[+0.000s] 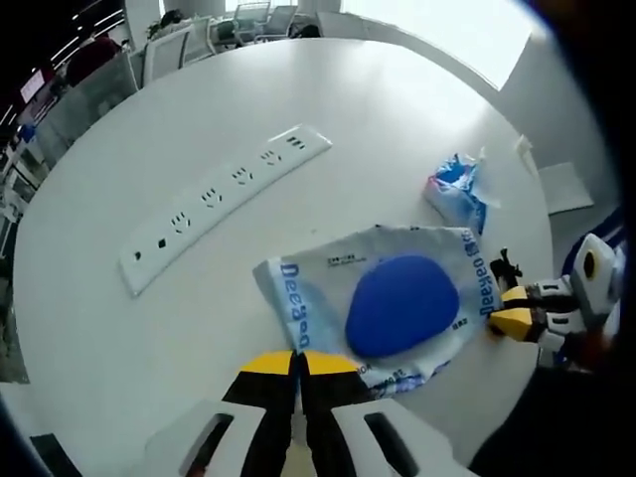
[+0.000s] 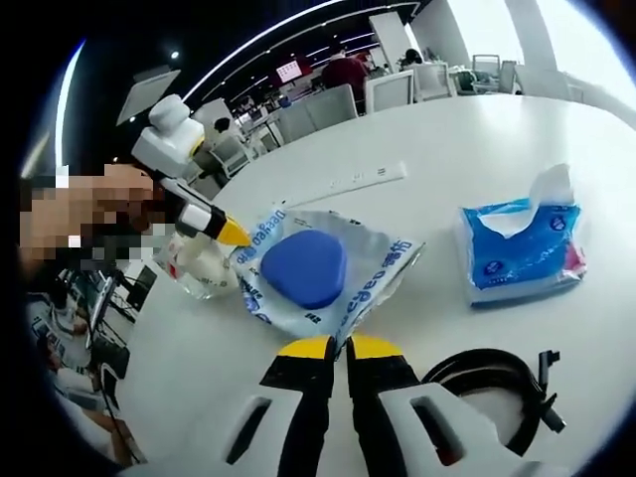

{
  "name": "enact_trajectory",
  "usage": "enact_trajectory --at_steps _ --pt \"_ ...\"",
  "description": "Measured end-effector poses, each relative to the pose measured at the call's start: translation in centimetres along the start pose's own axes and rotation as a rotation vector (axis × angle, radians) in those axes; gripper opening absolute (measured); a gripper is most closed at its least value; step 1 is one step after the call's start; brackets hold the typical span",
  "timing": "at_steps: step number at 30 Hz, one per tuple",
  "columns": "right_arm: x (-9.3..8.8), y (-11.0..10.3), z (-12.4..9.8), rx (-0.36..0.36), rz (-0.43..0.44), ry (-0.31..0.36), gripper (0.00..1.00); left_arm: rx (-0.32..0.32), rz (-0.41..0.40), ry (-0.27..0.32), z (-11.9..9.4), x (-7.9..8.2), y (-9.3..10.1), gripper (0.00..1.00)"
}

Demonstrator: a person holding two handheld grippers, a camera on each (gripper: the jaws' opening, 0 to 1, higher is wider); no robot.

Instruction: Arrange the tabletop items into an orderly group along one side of the table until the central work area is clear of visible clutter.

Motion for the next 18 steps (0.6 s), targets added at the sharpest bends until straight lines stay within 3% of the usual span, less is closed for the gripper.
enact_trajectory --at_steps 7,10,18 --pt "1.3 0.9 -0.6 -0.002 -0.024 0.018 0.00 0.002 -0.025 0.013 -0.6 0.0 0.6 0.00" --pt "1.9 1.7 -0.8 -0.004 -0.020 0.023 0.00 0.005 -0.074 0.036 -0.9 0.0 0.9 0.00" --pt "2.8 3.1 -0.2 0.008 -0.041 0.017 0.00 0.010 -0.112 0.050 -1.5 -0.2 1.8 0.00"
Point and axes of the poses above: the point that each gripper's makers call its tool centre point, and the gripper's own axes: z roughly forward along the fingers, y roughly to its right, x roughly out of its top, the point moved 7 cm from there along -z, roughly backward along the fingers, and after that the axes turned 6 degrees about y, right-handed, at the moved point
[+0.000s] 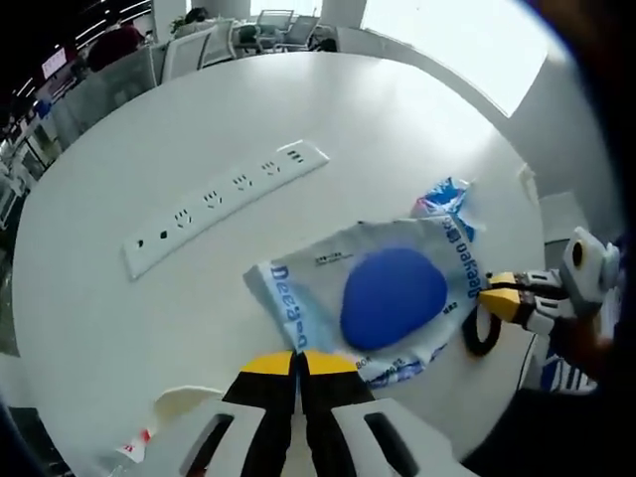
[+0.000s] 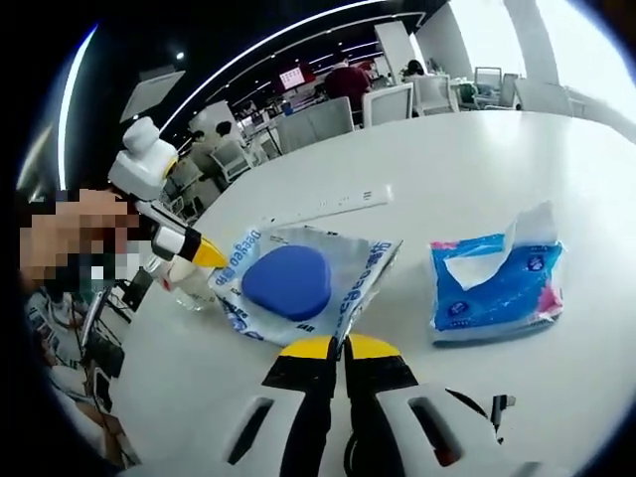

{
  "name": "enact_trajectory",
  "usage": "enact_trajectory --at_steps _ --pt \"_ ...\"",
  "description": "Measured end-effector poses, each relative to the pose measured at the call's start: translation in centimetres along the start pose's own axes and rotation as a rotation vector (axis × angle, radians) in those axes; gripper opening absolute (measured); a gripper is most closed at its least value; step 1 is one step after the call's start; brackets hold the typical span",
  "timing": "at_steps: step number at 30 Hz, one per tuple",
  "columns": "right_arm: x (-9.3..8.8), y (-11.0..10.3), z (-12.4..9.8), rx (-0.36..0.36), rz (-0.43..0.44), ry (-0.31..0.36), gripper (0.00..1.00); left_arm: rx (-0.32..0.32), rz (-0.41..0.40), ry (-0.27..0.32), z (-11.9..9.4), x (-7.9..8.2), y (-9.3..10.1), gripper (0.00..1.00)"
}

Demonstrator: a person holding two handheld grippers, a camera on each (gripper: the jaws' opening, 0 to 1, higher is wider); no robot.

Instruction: Arrange the tabletop items into an orderly group along one side of the table until the central work area is clear of visible clutter.

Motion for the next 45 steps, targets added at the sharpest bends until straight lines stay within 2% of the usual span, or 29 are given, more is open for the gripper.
enact_trajectory --at_steps 10,14,24,27,30,32,37,45 --pt "0.8 1.9 0.9 0.022 -0.057 -0.039 0.00 0.013 -0.069 0.007 0.4 -1.9 1.4 0.00" --pt "0.3 2.2 1.2 0.034 -0.083 -0.063 0.00 0.025 -0.083 0.005 0.8 -2.6 1.9 0.00" --pt "-0.2 2.9 2.3 0.055 -0.145 -0.099 0.00 0.076 -0.152 0.047 1.8 -3.8 2.2 0.00" --pt "-0.7 3.1 2.3 0.044 -0.183 -0.115 0.00 0.094 -0.129 0.081 2.1 -3.9 2.2 0.00" --pt "-1.4 3.4 2.7 0.052 -0.224 -0.127 0.01 0.107 -0.119 0.076 2.3 -4.3 2.4 0.01" --pt "-1.3 3.4 2.6 0.050 -0.237 -0.128 0.02 0.122 -0.065 0.077 2.2 -4.6 2.3 0.00" --pt "-1.2 3.4 2.6 0.051 -0.238 -0.127 0.03 0.110 -0.083 0.109 1.8 -4.9 2.5 0.08" --pt "-1.1 3.0 1.8 0.051 -0.286 -0.126 0.07 0.107 -0.055 0.138 0.8 -5.3 2.9 0.10"
Point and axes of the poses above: the point that each gripper's makers call its tool centre point, and the gripper's own axes: z roughly forward along the fingers, y roughly to its right, x roughly out of its top, the point moved 7 cm from there along -z, roughly backward along the fingers, and after that the axes turned 6 degrees about y, right-handed, at the moved point
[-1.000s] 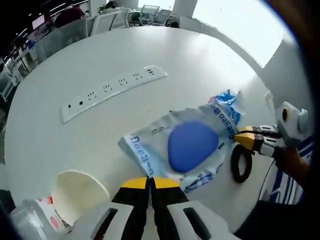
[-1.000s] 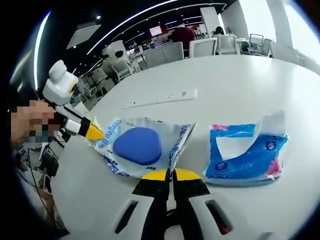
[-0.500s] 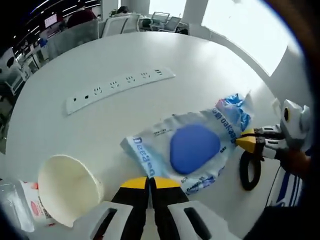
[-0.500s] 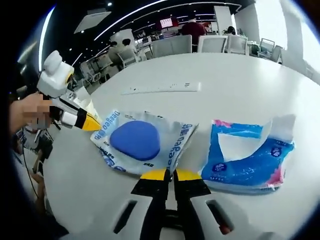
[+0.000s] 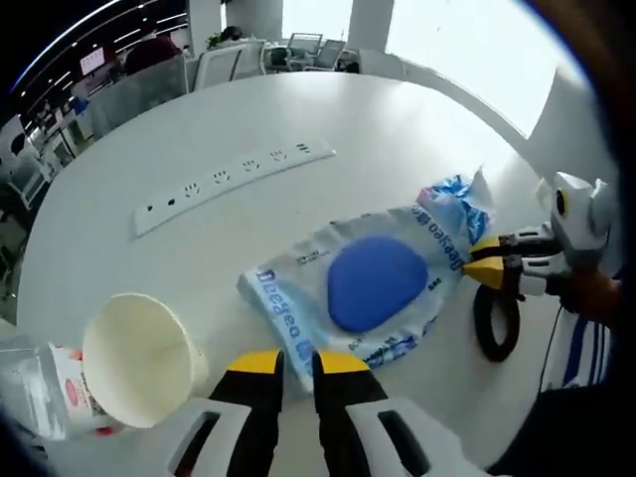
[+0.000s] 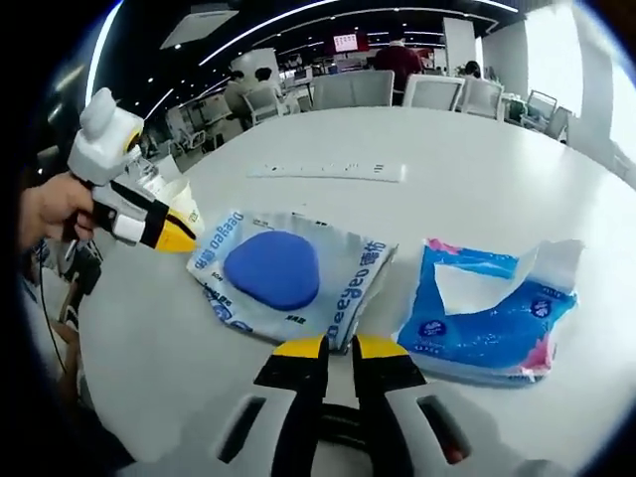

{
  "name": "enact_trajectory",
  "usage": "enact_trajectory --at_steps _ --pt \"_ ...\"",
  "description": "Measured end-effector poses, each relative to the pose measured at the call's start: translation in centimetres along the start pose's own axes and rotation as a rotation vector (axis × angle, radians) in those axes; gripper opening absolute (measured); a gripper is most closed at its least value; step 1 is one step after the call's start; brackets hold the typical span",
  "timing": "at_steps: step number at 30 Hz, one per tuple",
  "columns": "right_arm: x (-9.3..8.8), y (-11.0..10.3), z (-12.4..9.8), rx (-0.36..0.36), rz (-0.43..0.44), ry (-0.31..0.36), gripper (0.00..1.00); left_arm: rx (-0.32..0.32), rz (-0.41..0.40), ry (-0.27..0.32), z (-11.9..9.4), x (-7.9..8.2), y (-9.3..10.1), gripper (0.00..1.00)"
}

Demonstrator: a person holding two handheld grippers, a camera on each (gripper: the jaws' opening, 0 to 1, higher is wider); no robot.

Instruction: Arrange the tabletop items into an orderly group along one side of the table until the central work area is clear of visible clutter.

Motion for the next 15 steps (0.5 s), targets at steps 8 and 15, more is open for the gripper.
enact_trajectory --at_steps 8,15 --pt "0.9 -0.5 -1.7 -0.003 -0.018 0.038 0.08 -0.030 0.027 0.071 -2.2 -0.5 0.8 0.10" --pt "1.7 -2.2 -3.0 0.035 -0.035 0.099 0.08 -0.029 -0.005 0.200 -4.7 -1.1 1.7 0.24"
Point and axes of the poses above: the point that each gripper's makers call its tool centre point, and the gripper's own axes: z roughly forward along the fingers, y roughly to its right, x roughly out of its top, the point moved 7 cm from there along -z, roughly backward along the fingers, and after that the axes turned 6 degrees about y, right-handed, at the moved point
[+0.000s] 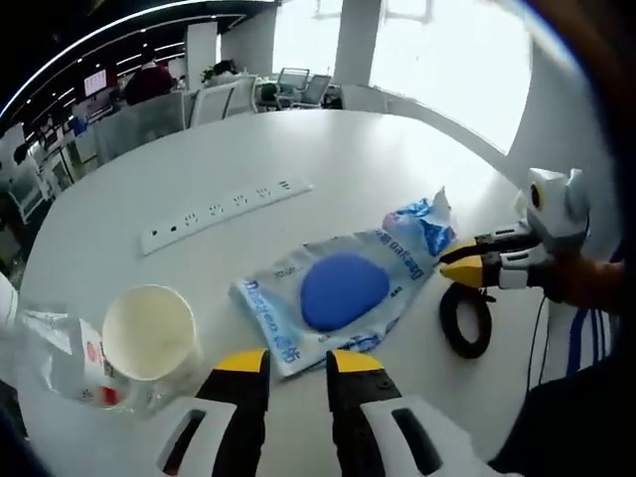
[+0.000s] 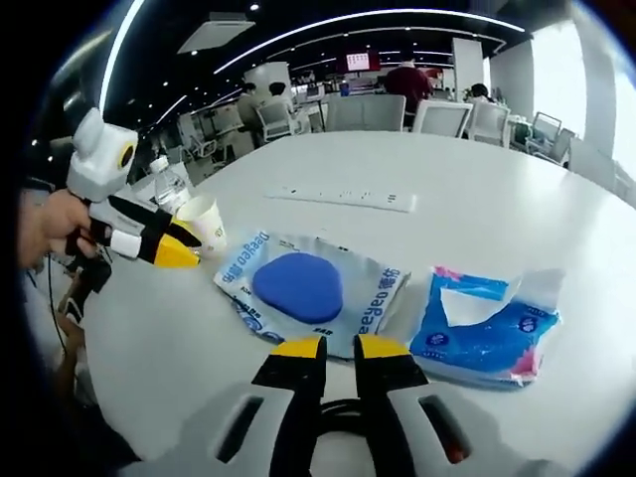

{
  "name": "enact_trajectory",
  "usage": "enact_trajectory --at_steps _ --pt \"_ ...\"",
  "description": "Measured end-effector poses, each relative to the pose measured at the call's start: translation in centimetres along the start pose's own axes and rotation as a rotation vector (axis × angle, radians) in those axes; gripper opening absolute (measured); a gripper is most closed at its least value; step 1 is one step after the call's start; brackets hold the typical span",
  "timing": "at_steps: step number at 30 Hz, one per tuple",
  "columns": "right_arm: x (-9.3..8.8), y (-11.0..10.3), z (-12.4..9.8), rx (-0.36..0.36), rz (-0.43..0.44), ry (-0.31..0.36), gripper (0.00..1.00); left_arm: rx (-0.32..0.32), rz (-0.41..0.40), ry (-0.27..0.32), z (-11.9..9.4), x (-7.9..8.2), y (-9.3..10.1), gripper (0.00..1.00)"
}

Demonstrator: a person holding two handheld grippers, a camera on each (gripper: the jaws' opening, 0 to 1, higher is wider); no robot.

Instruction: Arrange the tabletop items into an orderly group along one side of the table until the central work area is clear of visible clutter.

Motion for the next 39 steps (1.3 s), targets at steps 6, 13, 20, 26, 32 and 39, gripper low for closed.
enact_trajectory --at_steps 6,13,20,26,32,39 --pt "0.5 -1.3 -0.3 0.040 -0.036 0.009 0.16 0.030 -0.083 0.085 -2.7 -0.8 0.2 0.30" --pt "0.6 -2.6 -0.1 0.109 -0.079 0.012 0.32 0.056 -0.078 0.131 -5.6 -2.5 -0.1 0.37" --pt "2.6 -4.8 0.3 0.154 -0.108 0.042 0.43 0.084 -0.089 0.183 -8.8 -3.8 -0.3 0.46" --pt "4.9 -7.2 1.1 0.179 -0.109 0.075 0.43 0.111 -0.103 0.225 -10.9 -4.5 -0.1 0.55" --pt "6.5 -9.3 2.4 0.203 -0.095 0.085 0.45 0.113 -0.099 0.235 -12.3 -5.8 0.1 0.61" --pt "7.8 -11.3 5.0 0.224 -0.080 0.075 0.43 0.100 -0.087 0.228 -13.4 -7.4 -0.2 0.68"
Point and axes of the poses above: the point that each gripper's makers call its tool centre point, and the gripper's own axes: z roughly forward along the fingers, y roughly to its right, x roughly out of its top, the point moved 7 cm from there along -z, roughly backward along the fingers, and after that the axes turned 6 degrees about y, right-handed, at the moved point
